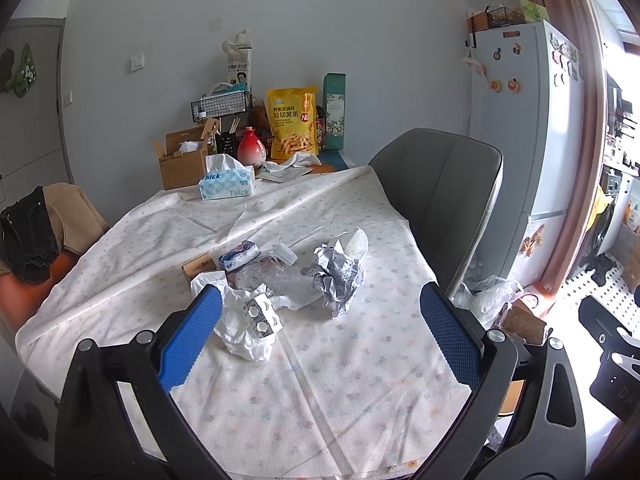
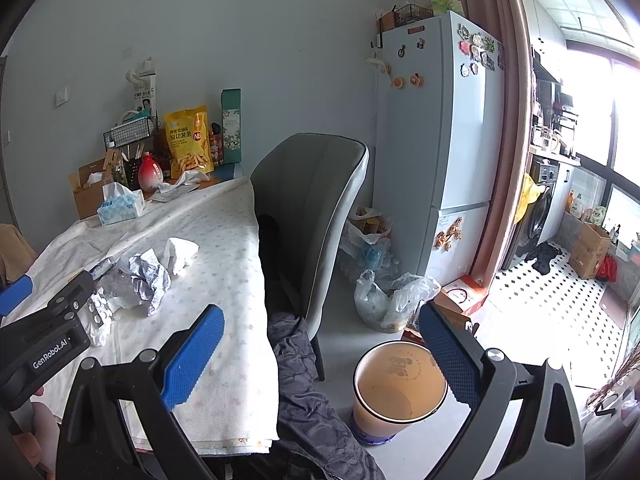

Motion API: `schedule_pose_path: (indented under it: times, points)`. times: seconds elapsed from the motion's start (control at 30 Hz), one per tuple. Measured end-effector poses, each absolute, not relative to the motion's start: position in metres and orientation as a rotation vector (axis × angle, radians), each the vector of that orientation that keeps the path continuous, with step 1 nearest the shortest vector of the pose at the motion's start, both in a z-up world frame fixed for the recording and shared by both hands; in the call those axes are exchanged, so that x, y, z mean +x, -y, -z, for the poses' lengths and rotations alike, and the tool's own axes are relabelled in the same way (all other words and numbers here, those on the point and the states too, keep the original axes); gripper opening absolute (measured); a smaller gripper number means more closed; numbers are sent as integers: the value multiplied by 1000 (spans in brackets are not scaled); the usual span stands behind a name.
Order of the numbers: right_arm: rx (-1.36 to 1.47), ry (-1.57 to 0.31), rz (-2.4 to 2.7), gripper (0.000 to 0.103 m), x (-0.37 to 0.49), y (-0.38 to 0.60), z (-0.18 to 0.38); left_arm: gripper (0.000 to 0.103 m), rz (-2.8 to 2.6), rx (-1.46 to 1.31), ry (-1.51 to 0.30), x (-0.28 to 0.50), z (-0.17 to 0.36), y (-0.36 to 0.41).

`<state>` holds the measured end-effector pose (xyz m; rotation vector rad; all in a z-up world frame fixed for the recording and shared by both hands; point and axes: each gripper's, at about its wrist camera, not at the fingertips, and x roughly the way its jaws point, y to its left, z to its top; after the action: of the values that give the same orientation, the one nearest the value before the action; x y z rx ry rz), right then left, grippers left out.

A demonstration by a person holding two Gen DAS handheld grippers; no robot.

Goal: Collect trash

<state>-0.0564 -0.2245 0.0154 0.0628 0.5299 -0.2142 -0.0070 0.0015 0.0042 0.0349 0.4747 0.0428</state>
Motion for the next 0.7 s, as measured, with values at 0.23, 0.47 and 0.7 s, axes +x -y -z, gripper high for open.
schedule_pose_path:
  times: [0.23, 0.47, 0.7]
  points:
    - [48, -560, 220, 96, -55, 224, -16, 98, -35, 27, -477, -7, -3, 1]
    - [64, -550, 213, 96, -53, 226, -13, 98, -25, 14, -489, -3, 2, -1]
    - [75, -542, 175, 96, -42, 218, -10, 98, -44, -2, -501, 3, 7, -13]
